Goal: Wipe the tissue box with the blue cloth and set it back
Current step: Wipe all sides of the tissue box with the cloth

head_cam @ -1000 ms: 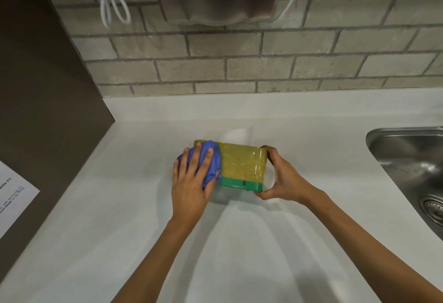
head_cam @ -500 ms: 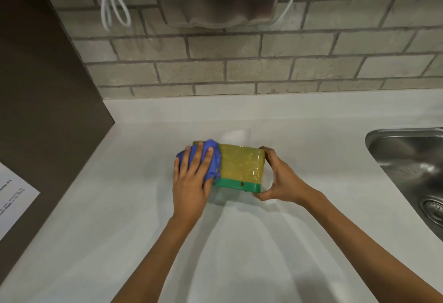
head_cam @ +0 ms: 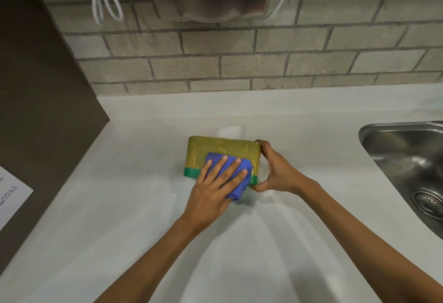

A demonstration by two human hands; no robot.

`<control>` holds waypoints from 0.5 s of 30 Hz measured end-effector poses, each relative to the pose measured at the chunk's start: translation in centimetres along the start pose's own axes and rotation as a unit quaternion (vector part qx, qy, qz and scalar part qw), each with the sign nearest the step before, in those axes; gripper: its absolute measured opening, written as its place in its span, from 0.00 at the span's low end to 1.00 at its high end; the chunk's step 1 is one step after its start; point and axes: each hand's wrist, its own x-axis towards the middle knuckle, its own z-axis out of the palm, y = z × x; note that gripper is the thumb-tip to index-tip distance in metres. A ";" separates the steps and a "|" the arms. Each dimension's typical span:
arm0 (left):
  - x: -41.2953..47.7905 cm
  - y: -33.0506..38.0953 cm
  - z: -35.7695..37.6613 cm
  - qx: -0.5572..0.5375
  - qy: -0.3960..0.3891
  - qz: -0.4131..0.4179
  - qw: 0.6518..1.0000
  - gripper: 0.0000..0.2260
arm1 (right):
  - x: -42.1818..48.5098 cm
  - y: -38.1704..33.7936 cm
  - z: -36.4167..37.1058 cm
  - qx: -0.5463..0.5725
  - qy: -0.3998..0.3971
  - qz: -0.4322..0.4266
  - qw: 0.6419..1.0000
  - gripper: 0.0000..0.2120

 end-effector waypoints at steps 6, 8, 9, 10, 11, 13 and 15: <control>4.3 0.3 -0.7 0.028 -0.022 -0.058 0.998 0.22 | -0.3 0.0 0.2 0.012 0.006 0.000 1.000 0.44; 4.2 -1.3 -0.9 0.019 -0.021 -0.085 0.996 0.22 | -0.5 0.2 -0.1 0.019 0.008 0.007 1.000 0.45; 3.3 -2.1 -0.9 0.021 -0.013 -0.091 0.996 0.22 | -0.6 0.3 -0.1 0.018 0.006 0.007 1.000 0.45; 2.0 -2.6 -0.8 0.023 -0.003 -0.090 0.996 0.22 | -0.6 0.3 0.0 0.014 0.004 0.007 1.000 0.45; 0.6 -2.5 -0.6 0.021 0.004 -0.083 0.996 0.23 | -0.6 0.3 0.1 0.008 0.001 0.006 1.000 0.46; -0.9 -0.9 -0.1 0.019 0.003 -0.057 0.998 0.24 | -0.6 0.2 0.1 -0.002 0.004 0.006 1.000 0.45; -0.2 1.1 0.1 0.029 -0.021 -0.031 0.999 0.24 | -0.6 0.1 0.1 -0.001 0.007 0.005 1.000 0.45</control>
